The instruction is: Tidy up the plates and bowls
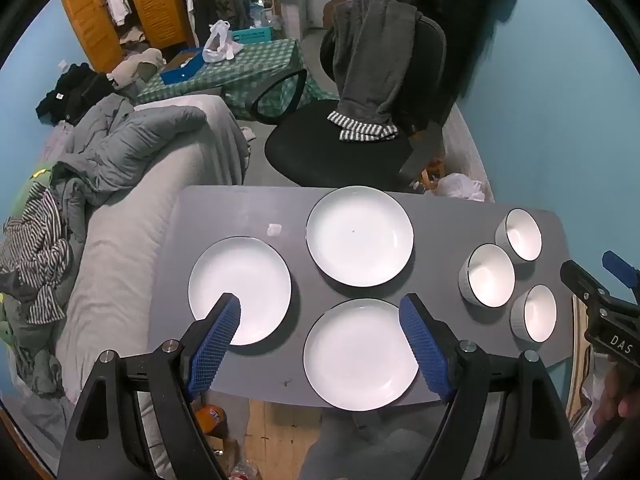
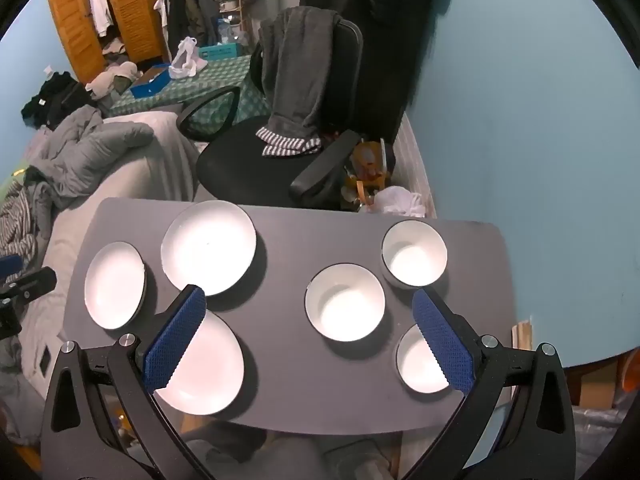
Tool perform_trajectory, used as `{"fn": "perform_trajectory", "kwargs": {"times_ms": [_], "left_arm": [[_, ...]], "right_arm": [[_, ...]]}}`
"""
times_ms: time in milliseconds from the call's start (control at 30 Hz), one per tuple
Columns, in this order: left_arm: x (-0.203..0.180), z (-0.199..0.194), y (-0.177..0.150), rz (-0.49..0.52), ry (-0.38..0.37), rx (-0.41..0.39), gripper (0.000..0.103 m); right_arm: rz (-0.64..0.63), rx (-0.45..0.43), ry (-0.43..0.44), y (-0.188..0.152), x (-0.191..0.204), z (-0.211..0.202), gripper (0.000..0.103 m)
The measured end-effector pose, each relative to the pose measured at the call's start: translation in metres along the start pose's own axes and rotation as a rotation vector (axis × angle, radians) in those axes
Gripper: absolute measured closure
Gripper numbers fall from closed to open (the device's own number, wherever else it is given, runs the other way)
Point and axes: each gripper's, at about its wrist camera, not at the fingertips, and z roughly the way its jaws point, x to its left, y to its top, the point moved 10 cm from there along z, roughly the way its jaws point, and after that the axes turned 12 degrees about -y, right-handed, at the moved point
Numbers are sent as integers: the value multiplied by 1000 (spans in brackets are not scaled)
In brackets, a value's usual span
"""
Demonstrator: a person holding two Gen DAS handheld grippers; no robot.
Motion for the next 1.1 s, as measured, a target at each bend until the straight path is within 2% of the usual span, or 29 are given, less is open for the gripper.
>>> {"fn": "perform_trajectory", "kwargs": {"times_ms": [700, 1100], "left_arm": [[4, -7, 2, -34, -8, -26, 20], [8, -8, -1, -47, -11, -10, 20]], "right_arm": [[-9, 10, 0, -2, 2, 2, 2], [-29, 15, 4, -7, 9, 4, 2]]}}
